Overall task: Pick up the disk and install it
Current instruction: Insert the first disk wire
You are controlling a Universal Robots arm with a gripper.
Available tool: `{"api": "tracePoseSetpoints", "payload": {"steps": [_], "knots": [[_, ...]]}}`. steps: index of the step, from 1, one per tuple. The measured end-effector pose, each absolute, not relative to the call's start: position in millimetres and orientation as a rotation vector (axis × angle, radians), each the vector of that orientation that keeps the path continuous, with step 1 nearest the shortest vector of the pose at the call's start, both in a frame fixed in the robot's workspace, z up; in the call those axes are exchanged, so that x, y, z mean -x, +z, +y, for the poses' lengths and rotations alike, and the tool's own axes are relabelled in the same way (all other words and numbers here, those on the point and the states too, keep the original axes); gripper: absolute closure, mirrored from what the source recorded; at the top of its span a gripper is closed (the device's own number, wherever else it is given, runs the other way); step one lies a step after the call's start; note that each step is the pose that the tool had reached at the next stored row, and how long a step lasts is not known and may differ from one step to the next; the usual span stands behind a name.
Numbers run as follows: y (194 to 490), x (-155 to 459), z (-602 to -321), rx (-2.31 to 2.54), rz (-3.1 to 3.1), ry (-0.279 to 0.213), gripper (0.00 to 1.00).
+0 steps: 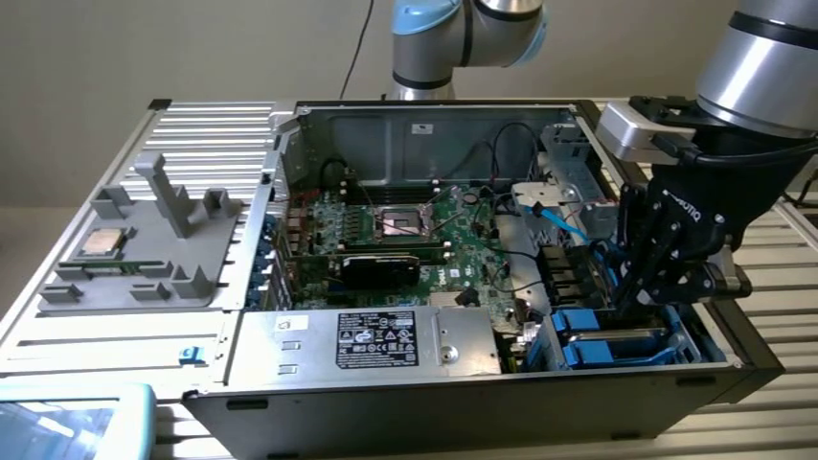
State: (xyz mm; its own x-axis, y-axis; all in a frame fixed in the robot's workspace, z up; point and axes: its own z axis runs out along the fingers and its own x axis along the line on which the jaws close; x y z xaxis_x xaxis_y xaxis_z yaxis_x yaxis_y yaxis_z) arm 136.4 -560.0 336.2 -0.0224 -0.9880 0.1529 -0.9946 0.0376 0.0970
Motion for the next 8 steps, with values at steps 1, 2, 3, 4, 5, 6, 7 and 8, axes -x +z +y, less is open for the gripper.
{"api": "tracePoseSetpoints", "payload": {"steps": [1, 2, 3, 4, 5, 6, 7, 8], "knots": [[336.1, -136.4, -560.0, -2.063, -2.126, 0.055, 0.84], [336.1, -136.4, -560.0, -2.063, -2.126, 0.055, 0.84], [336.0, -136.4, -560.0, -2.063, -2.126, 0.055, 0.84], [335.7, -136.4, -560.0, -2.063, -2.126, 0.055, 0.84], [335.4, -136.4, -560.0, -2.063, -2.127, 0.054, 0.84], [335.3, -136.4, -560.0, -2.064, -2.127, 0.054, 0.84], [335.2, -136.4, -560.0, -2.064, -2.127, 0.054, 0.84], [335.0, -136.4, -559.9, -2.064, -2.127, 0.053, 0.84]]}}
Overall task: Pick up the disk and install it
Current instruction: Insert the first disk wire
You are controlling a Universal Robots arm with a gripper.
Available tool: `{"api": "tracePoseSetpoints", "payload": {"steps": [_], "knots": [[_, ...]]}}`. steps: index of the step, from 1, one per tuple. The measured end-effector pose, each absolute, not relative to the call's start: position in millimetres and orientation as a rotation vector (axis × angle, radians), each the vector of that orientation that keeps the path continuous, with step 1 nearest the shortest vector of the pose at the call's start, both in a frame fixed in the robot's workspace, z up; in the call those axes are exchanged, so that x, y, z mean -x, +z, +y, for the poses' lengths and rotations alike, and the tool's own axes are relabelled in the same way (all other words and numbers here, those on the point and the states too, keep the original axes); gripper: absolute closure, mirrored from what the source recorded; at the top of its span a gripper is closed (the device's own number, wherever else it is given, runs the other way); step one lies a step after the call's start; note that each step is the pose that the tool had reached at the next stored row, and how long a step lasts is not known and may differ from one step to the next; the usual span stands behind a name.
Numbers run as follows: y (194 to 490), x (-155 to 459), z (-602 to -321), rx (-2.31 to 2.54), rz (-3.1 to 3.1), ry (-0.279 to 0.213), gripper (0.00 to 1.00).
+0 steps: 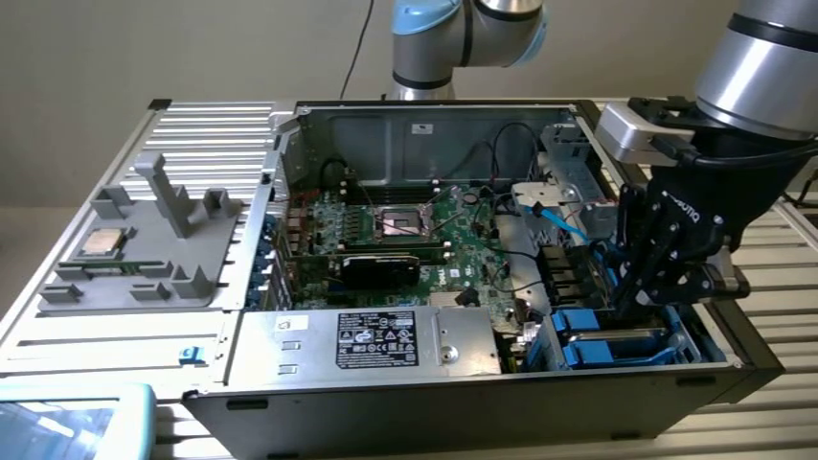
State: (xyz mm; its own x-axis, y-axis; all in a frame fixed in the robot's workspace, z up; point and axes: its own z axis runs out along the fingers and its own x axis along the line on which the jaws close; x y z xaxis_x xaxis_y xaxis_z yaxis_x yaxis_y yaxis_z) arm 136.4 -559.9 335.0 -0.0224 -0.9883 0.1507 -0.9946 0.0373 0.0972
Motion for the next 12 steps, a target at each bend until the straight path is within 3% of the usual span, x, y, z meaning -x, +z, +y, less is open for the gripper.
{"api": "tracePoseSetpoints", "payload": {"steps": [12], "knots": [[333.2, -136.4, -558.5, -2.064, -2.129, 0.051, 0.84]]}}
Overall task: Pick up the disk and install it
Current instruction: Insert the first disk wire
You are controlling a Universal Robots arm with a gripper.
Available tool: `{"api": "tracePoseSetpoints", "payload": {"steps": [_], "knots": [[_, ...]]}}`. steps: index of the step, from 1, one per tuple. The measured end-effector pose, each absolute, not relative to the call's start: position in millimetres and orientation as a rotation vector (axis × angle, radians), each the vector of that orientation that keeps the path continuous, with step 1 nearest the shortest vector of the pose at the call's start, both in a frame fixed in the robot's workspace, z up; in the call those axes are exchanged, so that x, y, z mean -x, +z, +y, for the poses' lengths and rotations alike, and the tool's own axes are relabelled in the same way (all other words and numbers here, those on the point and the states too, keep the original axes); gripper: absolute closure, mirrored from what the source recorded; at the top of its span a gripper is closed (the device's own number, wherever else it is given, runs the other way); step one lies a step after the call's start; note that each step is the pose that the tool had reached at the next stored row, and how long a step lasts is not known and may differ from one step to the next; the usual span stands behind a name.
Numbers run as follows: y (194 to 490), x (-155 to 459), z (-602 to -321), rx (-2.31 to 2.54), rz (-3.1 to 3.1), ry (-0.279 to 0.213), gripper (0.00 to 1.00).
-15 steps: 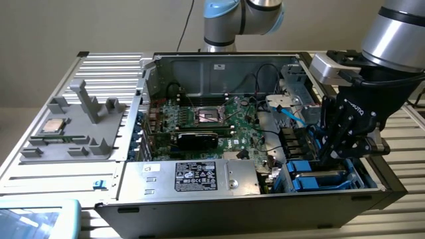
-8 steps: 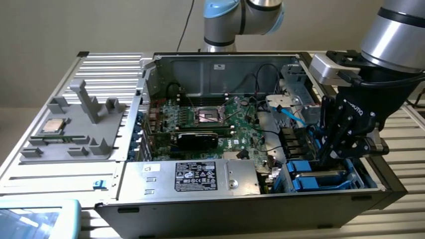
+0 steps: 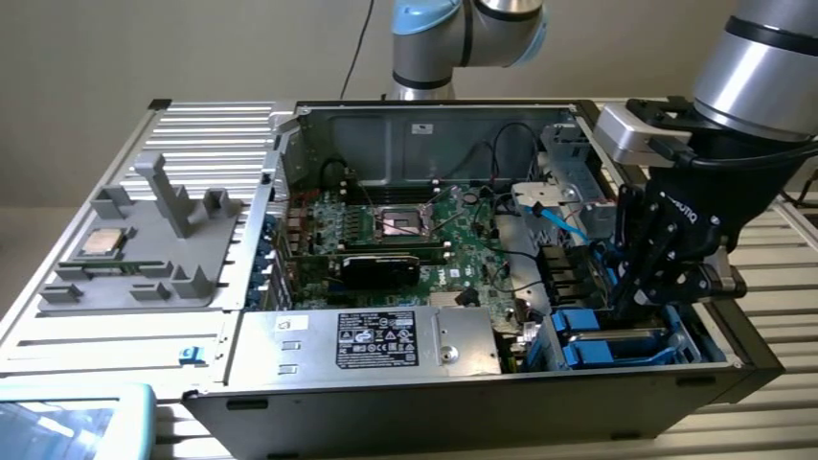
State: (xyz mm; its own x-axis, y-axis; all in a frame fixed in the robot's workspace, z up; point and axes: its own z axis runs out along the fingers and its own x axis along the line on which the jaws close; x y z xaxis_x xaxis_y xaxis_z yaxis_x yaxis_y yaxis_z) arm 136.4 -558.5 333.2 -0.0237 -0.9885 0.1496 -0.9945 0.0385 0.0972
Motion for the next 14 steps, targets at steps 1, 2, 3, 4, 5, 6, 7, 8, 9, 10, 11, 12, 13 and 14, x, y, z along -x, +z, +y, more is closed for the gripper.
{"api": "tracePoseSetpoints", "payload": {"steps": [1, 2, 3, 4, 5, 6, 7, 8, 9, 10, 11, 12, 13, 14], "knots": [[333.0, -136.4, -558.1, -2.063, -2.13, 0.051, 0.84], [333.0, -136.4, -558.1, -2.063, -2.13, 0.051, 0.84], [333.0, -136.4, -558.1, -2.063, -2.13, 0.051, 0.84], [333.0, -136.4, -558.1, -2.063, -2.13, 0.051, 0.84], [332.9, -136.4, -558.0, -2.063, -2.13, 0.051, 0.84], [332.9, -136.4, -557.7, -2.063, -2.13, 0.051, 0.84], [332.9, -136.4, -557.5, -2.063, -2.13, 0.051, 0.84], [332.9, -136.4, -557.6, -2.063, -2.13, 0.051, 0.84], [332.9, -136.4, -557.5, -2.063, -2.13, 0.051, 0.84], [332.8, -136.4, -557.5, -2.063, -2.13, 0.051, 0.84], [332.7, -136.4, -557.5, -2.063, -2.13, 0.051, 0.84], [332.5, -136.4, -557.4, -2.063, -2.13, 0.052, 0.84], [332.3, -136.4, -557.4, -2.063, -2.13, 0.052, 0.84], [332.0, -136.4, -557.4, -2.062, -2.129, 0.053, 0.84]]}}
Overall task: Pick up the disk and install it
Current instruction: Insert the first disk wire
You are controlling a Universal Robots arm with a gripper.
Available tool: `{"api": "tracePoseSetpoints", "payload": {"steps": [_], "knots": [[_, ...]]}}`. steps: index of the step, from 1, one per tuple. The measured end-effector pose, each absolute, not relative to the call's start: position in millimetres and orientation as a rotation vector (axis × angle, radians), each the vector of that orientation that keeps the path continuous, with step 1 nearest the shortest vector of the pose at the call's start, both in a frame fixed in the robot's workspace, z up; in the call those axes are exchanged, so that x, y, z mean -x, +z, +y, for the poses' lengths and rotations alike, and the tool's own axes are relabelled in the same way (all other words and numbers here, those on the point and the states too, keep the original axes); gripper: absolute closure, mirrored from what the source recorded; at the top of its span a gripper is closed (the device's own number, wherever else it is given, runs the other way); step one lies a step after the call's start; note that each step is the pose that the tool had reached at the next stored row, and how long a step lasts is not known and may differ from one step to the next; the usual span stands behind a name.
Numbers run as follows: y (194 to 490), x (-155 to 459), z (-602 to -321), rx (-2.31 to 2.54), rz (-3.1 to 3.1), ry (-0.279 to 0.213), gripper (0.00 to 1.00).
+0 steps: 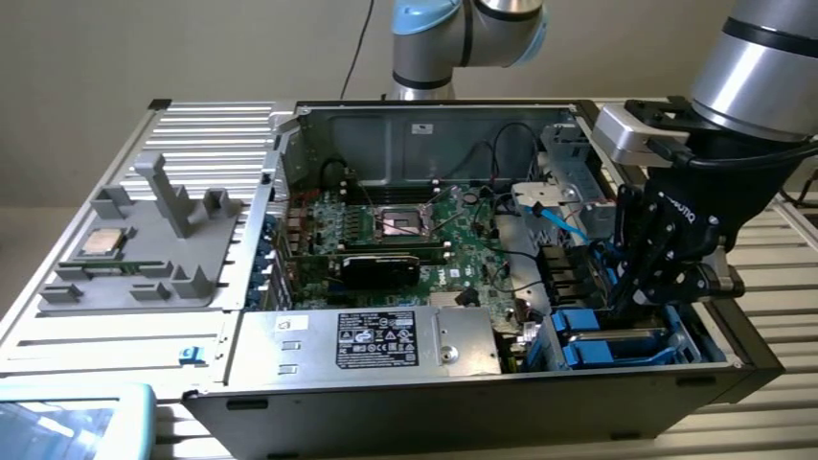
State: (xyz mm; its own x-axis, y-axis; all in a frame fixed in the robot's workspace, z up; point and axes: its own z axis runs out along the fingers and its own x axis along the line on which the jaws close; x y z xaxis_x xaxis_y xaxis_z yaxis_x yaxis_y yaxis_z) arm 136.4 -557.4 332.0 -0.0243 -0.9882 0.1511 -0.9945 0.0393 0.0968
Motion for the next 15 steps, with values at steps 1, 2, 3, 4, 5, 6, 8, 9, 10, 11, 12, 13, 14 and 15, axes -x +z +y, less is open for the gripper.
{"api": "tracePoseSetpoints", "payload": {"steps": [1, 2, 3, 4, 5, 6, 8, 9, 10, 11, 12, 13, 14, 15], "knots": [[331.9, -136.4, -557.4, -2.062, -2.129, 0.053, 0.84], [331.6, -136.4, -557.5, -2.062, -2.129, 0.054, 0.84], [331.4, -136.4, -557.5, -2.062, -2.129, 0.054, 0.84], [331.1, -136.4, -557.4, -2.062, -2.129, 0.054, 0.84], [330.9, -136.4, -557.4, -2.062, -2.129, 0.054, 0.84], [330.7, -136.4, -557.4, -2.062, -2.129, 0.054, 0.84], [330.4, -136.4, -557.5, -2.062, -2.129, 0.054, 0.84], [330.3, -136.4, -557.4, -2.062, -2.129, 0.054, 0.84], [330.2, -136.4, -557.4, -2.062, -2.13, 0.054, 0.84], [330.1, -136.4, -557.4, -2.062, -2.13, 0.054, 0.84], [329.9, -136.4, -557.4, -2.062, -2.13, 0.054, 0.84], [329.8, -136.4, -557.4, -2.062, -2.13, 0.054, 0.84], [329.8, -136.4, -557.5, -2.062, -2.13, 0.054, 0.84], [329.7, -136.4, -557.5, -2.062, -2.13, 0.054, 0.84]]}}
